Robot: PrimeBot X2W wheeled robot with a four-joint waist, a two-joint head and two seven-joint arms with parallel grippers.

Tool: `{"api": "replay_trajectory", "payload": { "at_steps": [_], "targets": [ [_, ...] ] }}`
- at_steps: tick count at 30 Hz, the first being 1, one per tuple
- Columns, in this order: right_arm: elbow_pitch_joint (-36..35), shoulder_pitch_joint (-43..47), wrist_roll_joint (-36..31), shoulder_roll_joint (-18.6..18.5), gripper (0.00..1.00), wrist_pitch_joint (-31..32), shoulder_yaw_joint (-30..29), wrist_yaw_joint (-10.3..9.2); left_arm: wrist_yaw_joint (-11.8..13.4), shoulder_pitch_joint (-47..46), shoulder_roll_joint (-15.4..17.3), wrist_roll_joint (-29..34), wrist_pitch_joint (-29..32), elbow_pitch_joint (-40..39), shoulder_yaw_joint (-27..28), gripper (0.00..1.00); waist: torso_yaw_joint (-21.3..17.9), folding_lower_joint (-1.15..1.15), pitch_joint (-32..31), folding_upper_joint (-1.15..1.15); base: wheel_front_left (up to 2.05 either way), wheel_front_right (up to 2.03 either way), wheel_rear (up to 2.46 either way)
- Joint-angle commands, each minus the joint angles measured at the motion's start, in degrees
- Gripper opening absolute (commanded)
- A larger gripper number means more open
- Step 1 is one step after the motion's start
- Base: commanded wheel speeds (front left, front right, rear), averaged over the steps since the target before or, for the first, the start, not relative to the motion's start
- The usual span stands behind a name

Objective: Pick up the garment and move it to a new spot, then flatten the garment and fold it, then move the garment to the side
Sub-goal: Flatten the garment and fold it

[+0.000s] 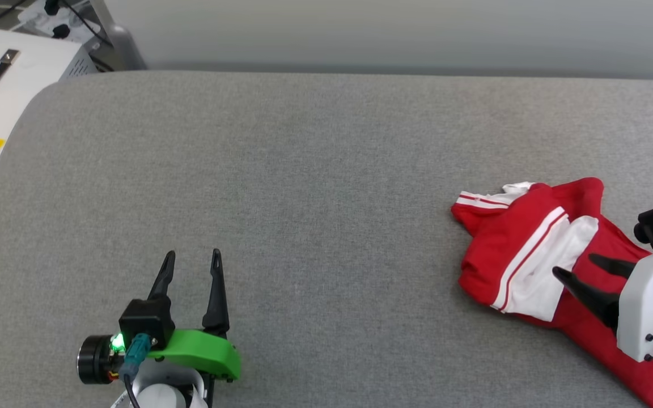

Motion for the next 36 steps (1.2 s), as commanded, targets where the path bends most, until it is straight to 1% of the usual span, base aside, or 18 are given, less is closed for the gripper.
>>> {"api": "replay_trajectory", "payload": {
  "at_steps": [1,4,6,9,12,13,14,19,21,24,28,31,33,36],
  "targets": [
    [1.6,-1.5,1.3,0.6,1.0,0.9,-0.3,-0.04,0.3,-1.6,-0.1,-0.3,-0.3,-0.4,-0.3,1.0,1.0,0.0,2.0,0.0,0.0,0.0,0.0],
    [5.4,-2.6,0.3,0.1,1.0,1.8,0.5,-0.04,0.3,-2.8,-0.1,-0.5,-0.3,-0.6,-0.9,1.0,1.9,0.0,4.2,0.0,0.0,0.0,0.0],
    [8.4,-3.3,0.7,1.2,1.0,1.8,1.3,-0.04,0.4,-3.6,-0.1,-0.7,-0.3,-0.7,-1.1,1.0,2.4,0.0,5.6,0.0,0.0,0.0,0.0],
    [13.1,-4.1,0.9,2.7,1.0,1.0,4.1,-0.04,0.7,-4.6,-0.1,-0.8,-0.3,-0.7,-1.3,1.0,2.9,0.0,7.3,0.0,0.0,0.0,0.0],
    [16.9,-4.5,1.3,4.1,1.0,-1.5,7.0,-0.04,0.9,-5.2,-0.1,-1.0,-0.3,-0.5,-1.6,1.0,3.2,0.0,8.1,0.0,0.0,0.0,0.0],
    [19.3,-4.9,1.9,4.7,0.41,-6.5,9.0,-0.04,1.1,-5.4,-0.1,-1.2,-0.3,-0.3,-1.6,1.0,3.0,0.0,8.1,0.0,0.0,0.0,0.0],
    [19.6,-5.0,2.2,4.6,0.0,-8.2,9.3,-0.04,1.2,-5.3,-0.1,-1.2,-0.3,-0.2,-1.5,1.0,2.9,0.0,7.8,0.0,0.0,0.0,0.0],
    [18.4,-5.2,2.4,2.0,0.0,-16.6,9.6,-0.04,1.5,-4.3,-0.1,-1.5,-0.3,0.1,-1.3,1.0,1.9,0.0,5.5,0.0,0.0,0.0,0.0],
    [16.6,-5.3,2.1,0.3,0.0,-19.0,8.6,-0.04,1.5,-3.9,-0.1,-1.6,-0.3,0.2,-1.5,1.0,1.7,0.0,4.6,0.0,0.0,0.0,0.0],
    [13.1,-5.9,0.8,-2.0,0.0,-20.6,6.7,-0.04,1.5,-3.6,-0.1,-1.8,-0.3,0.2,-1.8,1.0,1.9,0.0,3.8,0.0,0.0,0.0,0.0],
    [7.9,-7.9,-1.9,-4.3,0.0,-19.7,4.9,-0.04,1.5,-3.7,-0.1,-2.1,-0.3,0.2,-2.4,1.0,2.9,0.0,3.3,0.0,0.0,0.0,0.0],
    [4.0,-10.5,-4.1,-5.2,0.0,-17.4,5.7,-0.04,1.7,-3.6,-0.1,-2.4,-0.3,0.2,-2.6,1.0,4.0,0.0,3.3,0.0,0.0,0.0,0.0],
    [2.0,-12.6,-5.5,-5.5,0.0,-15.3,7.6,-0.04,1.8,-3.5,-0.1,-2.7,-0.3,0.3,-2.8,1.0,4.8,0.0,3.3,0.0,0.0,0.0,0.0],
    [0.4,-16.6,-8.0,-5.3,0.0,-12.2,12.5,-0.04,2.0,-3.4,-0.1,-3.2,-0.3,0.4,-3.3,1.0,6.0,0.0,3.6,0.0,0.0,0.0,0.0]
  ]
}}
